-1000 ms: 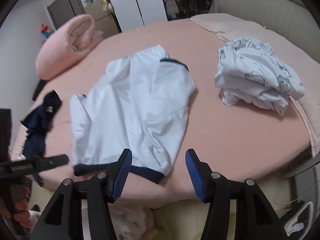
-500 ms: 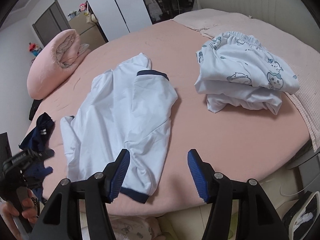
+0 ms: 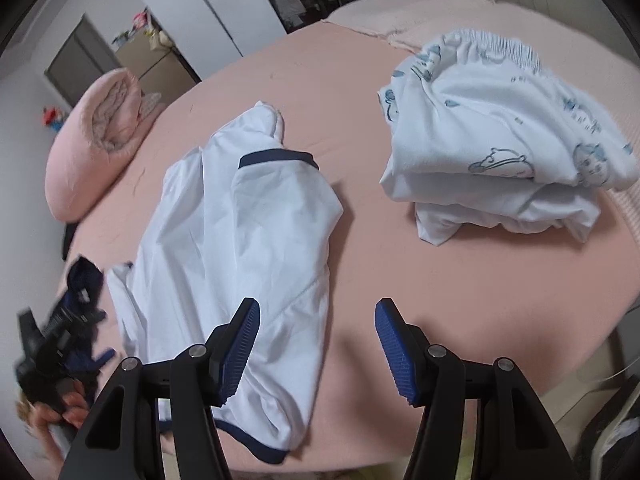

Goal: Fold clothes

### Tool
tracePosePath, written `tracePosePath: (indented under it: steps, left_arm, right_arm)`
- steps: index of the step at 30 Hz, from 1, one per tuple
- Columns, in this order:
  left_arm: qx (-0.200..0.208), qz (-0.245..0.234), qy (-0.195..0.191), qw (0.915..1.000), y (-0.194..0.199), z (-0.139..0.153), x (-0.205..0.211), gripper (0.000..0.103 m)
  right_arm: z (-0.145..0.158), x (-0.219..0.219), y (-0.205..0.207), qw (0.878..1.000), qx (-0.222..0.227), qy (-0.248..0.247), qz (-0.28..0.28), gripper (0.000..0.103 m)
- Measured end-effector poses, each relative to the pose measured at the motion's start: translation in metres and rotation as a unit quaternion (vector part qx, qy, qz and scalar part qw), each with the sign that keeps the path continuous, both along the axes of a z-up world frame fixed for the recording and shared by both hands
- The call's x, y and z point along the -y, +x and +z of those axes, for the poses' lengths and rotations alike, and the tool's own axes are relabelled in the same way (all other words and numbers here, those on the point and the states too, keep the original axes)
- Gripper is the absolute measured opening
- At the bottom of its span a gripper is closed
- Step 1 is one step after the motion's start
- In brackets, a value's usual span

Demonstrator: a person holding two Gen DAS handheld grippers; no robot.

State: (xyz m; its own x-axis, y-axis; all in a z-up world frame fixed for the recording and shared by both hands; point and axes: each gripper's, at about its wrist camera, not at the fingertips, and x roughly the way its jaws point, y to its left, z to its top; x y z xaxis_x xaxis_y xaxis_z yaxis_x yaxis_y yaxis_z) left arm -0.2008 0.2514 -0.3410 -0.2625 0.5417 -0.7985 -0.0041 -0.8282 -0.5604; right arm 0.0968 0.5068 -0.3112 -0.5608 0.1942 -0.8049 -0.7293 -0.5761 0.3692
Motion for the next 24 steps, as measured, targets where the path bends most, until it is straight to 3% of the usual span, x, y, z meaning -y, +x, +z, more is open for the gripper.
tracePosePath:
  steps: [2, 5, 6, 9, 13, 20, 24]
  left_arm:
    - [-0.002, -0.016, 0.01, 0.9998, -0.002, 0.003, -0.003, 0.07]
    - [-0.036, -0.039, -0.005, 0.9986, -0.001, 0.015, -0.007, 0.071]
    - [-0.043, -0.046, -0.013, 0.9979, -0.002, 0.017, -0.01, 0.077]
    - [-0.026, -0.054, -0.015, 0.9981, -0.005, 0.006, -0.013, 0.08]
    - [0.028, -0.035, 0.018, 0.9988, -0.013, -0.022, -0.011, 0.08]
    - [0.034, 0.007, 0.08, 0.9962, -0.026, -0.023, 0.009, 0.08]
    - [0.041, 0.024, 0.11, 0.9929, -0.03, -0.029, 0.014, 0.079]
  right_arm:
    - [-0.005, -0.008, -0.004, 1.0, -0.009, -0.018, -0.009, 0.06]
    - [-0.012, -0.019, -0.012, 0.999, -0.019, -0.04, -0.018, 0.06]
    - [-0.015, -0.022, -0.016, 0.999, -0.021, -0.046, -0.021, 0.06]
    - [-0.021, -0.029, -0.029, 0.998, -0.023, -0.057, -0.023, 0.06]
    - [-0.031, -0.037, -0.049, 0.998, -0.016, -0.058, -0.015, 0.06]
    - [-0.051, -0.057, -0.068, 0.997, -0.005, -0.075, -0.018, 0.06]
    - [-0.062, -0.065, -0.072, 0.993, -0.043, -0.109, -0.019, 0.06]
